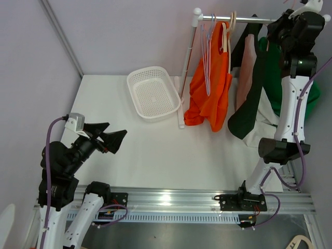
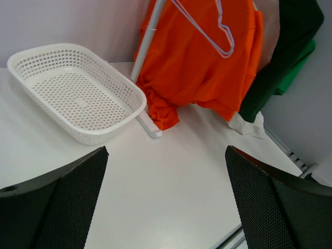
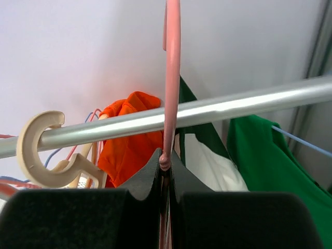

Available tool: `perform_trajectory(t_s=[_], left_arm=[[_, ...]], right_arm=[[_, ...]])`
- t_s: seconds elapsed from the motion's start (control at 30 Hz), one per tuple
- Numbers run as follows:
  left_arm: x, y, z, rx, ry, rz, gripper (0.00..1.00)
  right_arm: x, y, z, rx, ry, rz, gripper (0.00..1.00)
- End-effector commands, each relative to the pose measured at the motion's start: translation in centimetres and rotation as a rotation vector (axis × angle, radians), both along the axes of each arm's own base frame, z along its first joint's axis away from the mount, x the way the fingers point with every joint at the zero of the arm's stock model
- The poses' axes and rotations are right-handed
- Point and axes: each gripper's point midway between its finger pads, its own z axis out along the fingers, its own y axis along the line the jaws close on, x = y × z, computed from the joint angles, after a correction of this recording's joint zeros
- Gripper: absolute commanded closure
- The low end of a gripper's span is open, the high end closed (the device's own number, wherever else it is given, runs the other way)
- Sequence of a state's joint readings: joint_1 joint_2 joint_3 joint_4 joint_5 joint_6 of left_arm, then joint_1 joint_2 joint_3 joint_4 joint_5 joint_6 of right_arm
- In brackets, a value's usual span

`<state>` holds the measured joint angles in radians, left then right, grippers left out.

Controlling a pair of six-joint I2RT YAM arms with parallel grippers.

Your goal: Remove the t-shirt from the hanger

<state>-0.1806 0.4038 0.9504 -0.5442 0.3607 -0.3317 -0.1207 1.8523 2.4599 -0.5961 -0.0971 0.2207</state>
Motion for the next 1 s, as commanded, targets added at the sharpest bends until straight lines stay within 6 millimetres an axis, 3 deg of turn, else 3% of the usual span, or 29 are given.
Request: perform_trajectory(t_s=[0.0, 0.03, 0.07, 0.1, 0.13, 0.17, 0.23, 0.27, 0.33, 0.37, 0.4, 0.47, 0.5, 0.57, 0.6, 0.67, 0.7, 0.83, 0.9, 0.97], left_arm=[[-1.3, -1.6, 1.9, -0.009, -0.101, -0.119, 0.01], [-1.7, -2.0, 1.8, -0.011, -0.11, -0.15, 0.01], [-1.7, -2.2, 2.1, -0.015, -0.126, -0.161, 0.0], [-1.7, -2.3, 2.1, -0.016, -0.129, -0.167, 0.0], [-1.8, -2.6, 2.0, -0.019, -0.121, -0.189, 0.0], [-1.9, -2.9, 2.2, -0.015, -0.133, -0.215, 0.0], [-2.3, -3.8, 2.2, -0.005, -0.132, -0.282, 0.01], [-2.9, -4.2, 2.4, -0.001, -0.141, -0.324, 0.0], [-3.6, -4.8, 2.5, 0.011, -0.156, -0.377, 0.0], [-4.0, -5.1, 2.8, 0.012, -0.166, -0.406, 0.0], [-4.3, -5.4, 3.1, 0.013, -0.183, -0.427, 0.0], [-5.0, -6.1, 3.6, 0.005, -0.197, -0.481, 0.01], [-4.9, -6.2, 3.9, 0.001, -0.197, -0.476, 0.0], [-5.3, -6.9, 4.5, -0.006, -0.193, -0.516, 0.0], [-4.3, -7.2, 4.6, -0.002, -0.171, -0.499, 0.0], [-4.5, -8.4, 4.8, 0.004, -0.147, -0.546, 0.01], [-2.7, -8.8, 5.3, 0.021, -0.136, -0.493, 0.0], [-2.2, -12.6, 4.6, 0.065, -0.089, -0.542, 0.01], [-2.1, -13.8, 5.2, 0.053, -0.117, -0.551, 0.0], [-2.0, -15.8, 4.6, 0.074, -0.121, -0.557, 0.0]], right_arm=[[-4.9, -0.3, 5.9, 0.022, -0.136, -0.075, 1.0], [-4.9, -0.2, 3.9, 0.044, -0.073, -0.11, 1.0], [-7.3, -1.2, 4.8, 0.056, -0.089, -0.212, 1.0], [-8.2, -1.3, 4.2, 0.059, -0.069, -0.266, 1.0], [-8.1, 0.4, 1.4, 0.051, 0.001, -0.283, 1.0], [-11.5, -0.8, 2.5, 0.061, -0.035, -0.399, 1.0], [-13.5, 0.7, 1.3, 0.083, -0.027, -0.417, 1.0], [-15.8, 0.1, -0.3, 0.087, -0.011, -0.458, 1.0], [-17.3, 0.7, -2.1, 0.131, 0.004, -0.452, 1.0], [-17.7, 1.1, -4.3, 0.133, 0.054, -0.452, 1.0], [-19.4, 1.0, -4.7, 0.147, 0.06, -0.445, 1.0], [-20.5, 1.2, -6.3, 0.176, 0.084, -0.439, 1.0], [-20.8, 1.2, -8.1, 0.164, 0.126, -0.445, 1.0], [-22.4, 1.0, -8.7, 0.193, 0.126, -0.451, 1.0], [-22.8, 1.2, -10.0, 0.177, 0.163, -0.454, 1.0], [-23.9, 0.2, -10.7, 0.187, 0.171, -0.523, 1.0], [-24.3, -0.1, -11.4, 0.201, 0.189, -0.551, 1.0], [-25.2, -1.6, -12.0, 0.224, 0.195, -0.669, 1.0], [-25.0, -1.9, -12.3, 0.216, 0.203, -0.706, 1.0], [-24.4, -1.7, -12.0, 0.2, 0.221, -0.712, 1.0]])
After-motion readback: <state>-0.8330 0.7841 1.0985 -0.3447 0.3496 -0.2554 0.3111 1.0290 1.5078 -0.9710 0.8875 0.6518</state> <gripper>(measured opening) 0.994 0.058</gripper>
